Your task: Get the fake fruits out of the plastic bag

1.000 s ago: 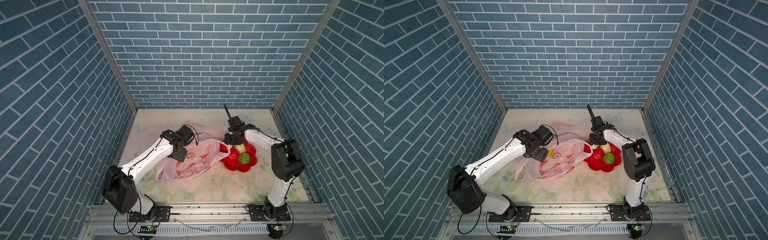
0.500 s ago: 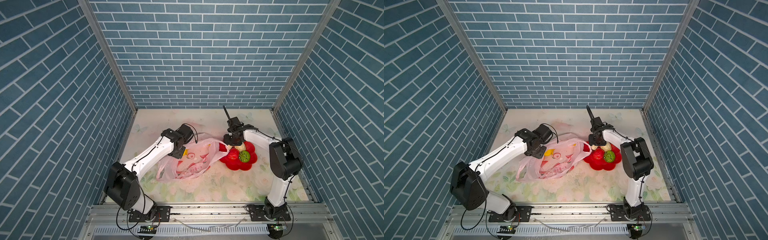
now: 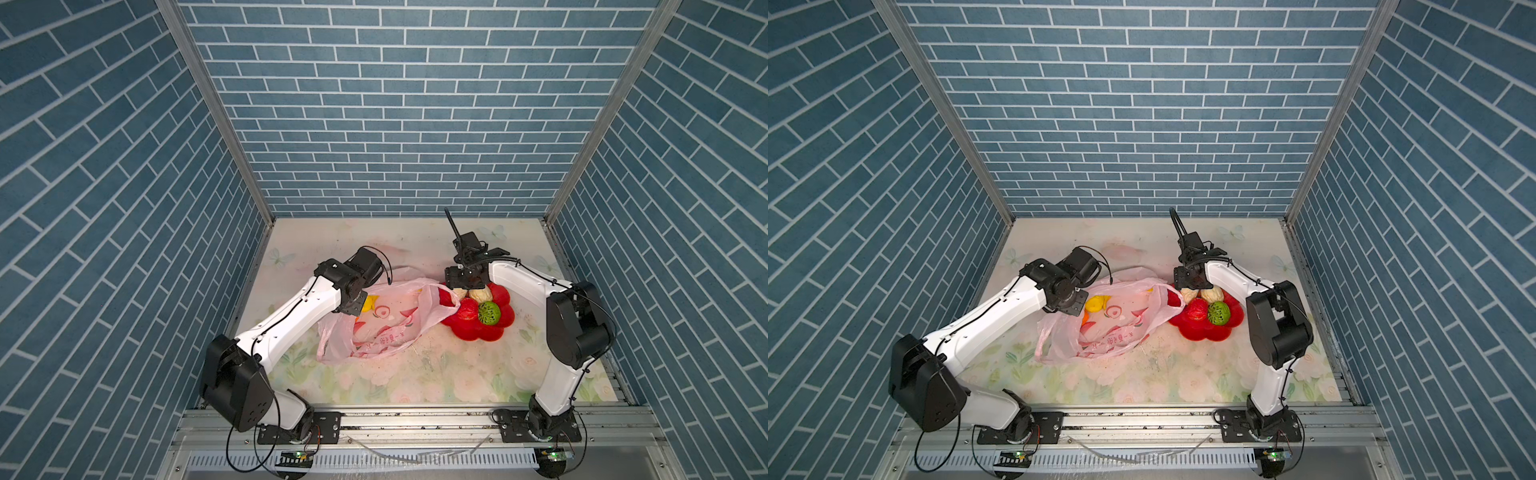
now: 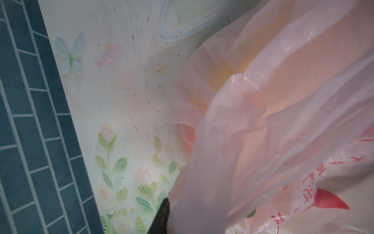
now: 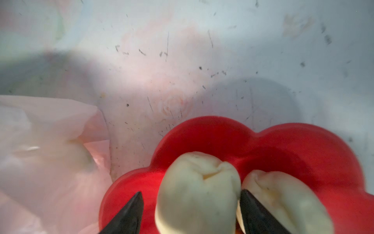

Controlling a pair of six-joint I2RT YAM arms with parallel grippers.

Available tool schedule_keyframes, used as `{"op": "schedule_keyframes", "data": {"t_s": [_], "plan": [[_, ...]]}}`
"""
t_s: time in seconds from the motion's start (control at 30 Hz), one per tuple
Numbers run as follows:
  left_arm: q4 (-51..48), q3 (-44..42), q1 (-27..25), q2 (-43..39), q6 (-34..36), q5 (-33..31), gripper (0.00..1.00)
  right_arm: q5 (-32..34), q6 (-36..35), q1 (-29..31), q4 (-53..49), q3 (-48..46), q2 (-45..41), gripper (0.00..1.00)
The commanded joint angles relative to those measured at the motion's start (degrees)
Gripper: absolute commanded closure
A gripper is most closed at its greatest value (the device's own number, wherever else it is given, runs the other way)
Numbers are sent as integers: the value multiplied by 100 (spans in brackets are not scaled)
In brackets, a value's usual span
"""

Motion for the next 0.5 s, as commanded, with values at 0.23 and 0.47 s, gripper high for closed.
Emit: {"op": "schedule_keyframes", "data": {"t_s": [0.23, 0.47], "plan": [[-137, -119, 44, -193, -63, -199, 78, 700, 21, 887, 106, -122, -1725, 30], [-119, -110, 56, -194, -235, -162, 78, 11, 892, 2113, 2339, -1286, -2060, 45]]}}
